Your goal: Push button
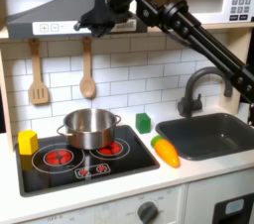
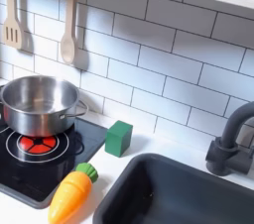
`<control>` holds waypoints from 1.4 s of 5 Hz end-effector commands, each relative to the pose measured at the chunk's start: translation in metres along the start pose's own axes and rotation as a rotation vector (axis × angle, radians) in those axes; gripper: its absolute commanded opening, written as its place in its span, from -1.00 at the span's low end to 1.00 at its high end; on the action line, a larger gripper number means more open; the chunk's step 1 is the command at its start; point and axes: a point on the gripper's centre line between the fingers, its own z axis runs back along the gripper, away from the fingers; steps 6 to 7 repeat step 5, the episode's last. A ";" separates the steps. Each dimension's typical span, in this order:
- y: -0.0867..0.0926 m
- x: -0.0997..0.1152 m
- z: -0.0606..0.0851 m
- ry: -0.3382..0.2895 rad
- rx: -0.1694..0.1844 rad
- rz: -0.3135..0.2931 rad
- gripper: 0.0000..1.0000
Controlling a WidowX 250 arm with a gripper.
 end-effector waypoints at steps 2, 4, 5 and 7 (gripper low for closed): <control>-0.008 0.008 -0.019 0.013 0.013 -0.022 -1.00; -0.009 0.014 -0.019 0.010 0.042 -0.047 -1.00; -0.009 0.014 -0.017 0.021 0.068 -0.067 -1.00; -0.009 0.014 -0.017 0.021 0.068 -0.067 -1.00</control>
